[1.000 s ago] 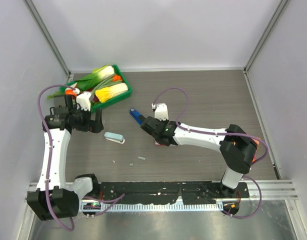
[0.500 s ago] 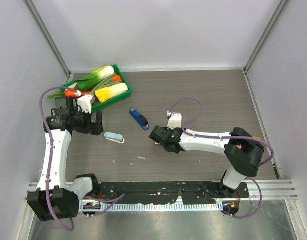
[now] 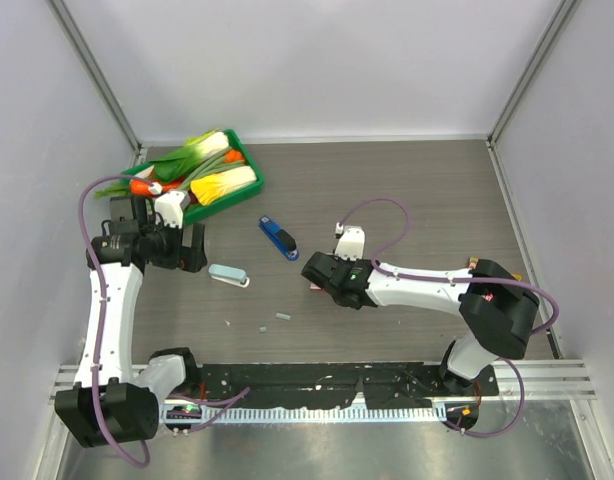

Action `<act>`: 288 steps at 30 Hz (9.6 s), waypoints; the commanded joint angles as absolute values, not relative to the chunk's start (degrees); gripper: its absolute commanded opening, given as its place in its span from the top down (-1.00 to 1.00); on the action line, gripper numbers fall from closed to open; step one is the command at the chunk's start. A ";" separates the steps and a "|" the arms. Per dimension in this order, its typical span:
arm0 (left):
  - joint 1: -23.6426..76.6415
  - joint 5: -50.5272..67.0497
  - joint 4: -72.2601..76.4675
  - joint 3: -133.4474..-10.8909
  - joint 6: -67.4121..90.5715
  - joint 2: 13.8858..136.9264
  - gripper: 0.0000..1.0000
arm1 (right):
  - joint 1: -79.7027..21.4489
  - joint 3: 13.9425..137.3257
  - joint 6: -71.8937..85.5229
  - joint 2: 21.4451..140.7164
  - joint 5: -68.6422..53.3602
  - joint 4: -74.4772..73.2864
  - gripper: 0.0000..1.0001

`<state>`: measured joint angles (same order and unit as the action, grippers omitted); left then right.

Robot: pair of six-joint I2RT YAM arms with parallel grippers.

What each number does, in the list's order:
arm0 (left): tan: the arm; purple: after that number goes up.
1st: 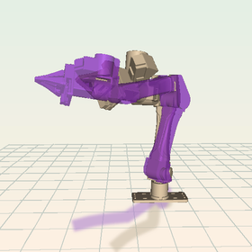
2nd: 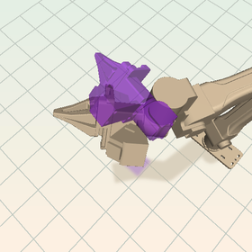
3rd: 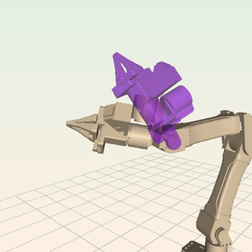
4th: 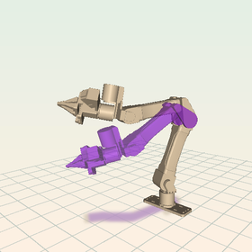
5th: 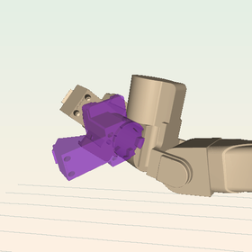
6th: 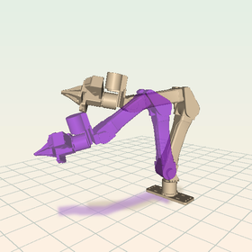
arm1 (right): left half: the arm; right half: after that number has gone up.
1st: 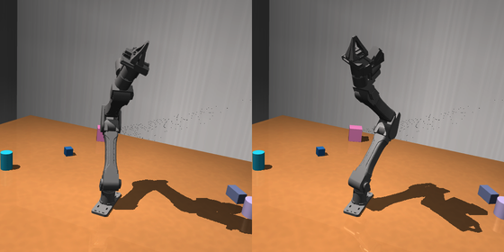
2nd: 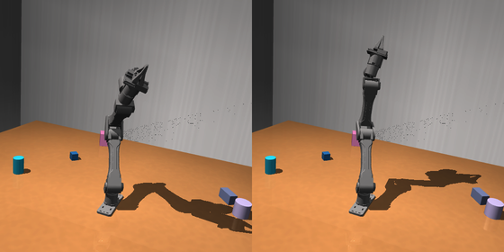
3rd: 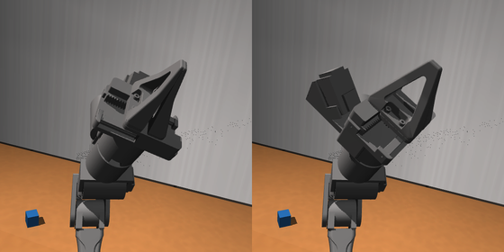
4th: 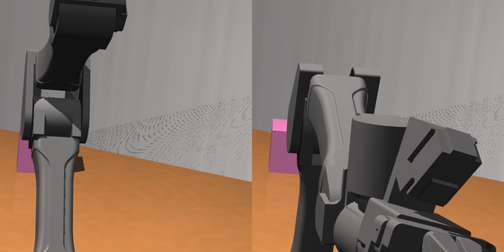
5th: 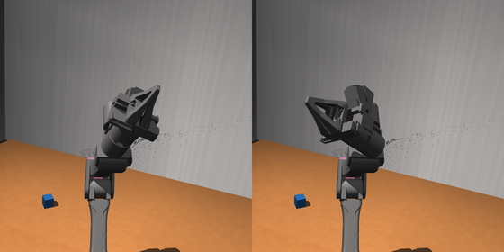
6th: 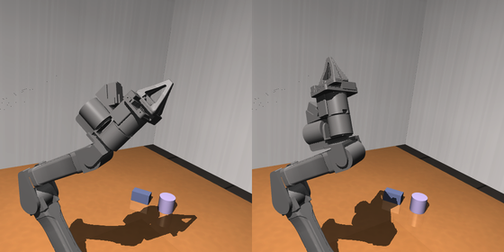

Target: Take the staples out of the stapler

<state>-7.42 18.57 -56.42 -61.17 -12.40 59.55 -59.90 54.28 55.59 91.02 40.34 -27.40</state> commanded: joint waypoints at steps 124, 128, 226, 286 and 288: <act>-7.73 21.27 -57.74 -61.17 -12.48 55.46 -1.00 | -57.30 51.77 42.19 90.27 31.81 -15.03 0.35; -7.65 21.36 -57.66 -61.17 -12.39 55.37 -1.00 | -57.30 51.68 42.45 88.51 33.40 -15.82 0.51; -0.53 42.45 -47.55 -62.67 -38.11 46.23 -1.00 | -51.60 61.35 27.85 90.53 -30.31 -0.36 0.87; 4.48 66.71 -21.45 -30.67 -106.08 21.88 -0.03 | -47.46 58.01 90.35 105.29 -60.82 67.76 0.88; 4.39 67.06 -21.45 -30.59 -106.00 21.62 0.03 | -47.55 58.09 90.35 105.64 -60.65 67.76 0.88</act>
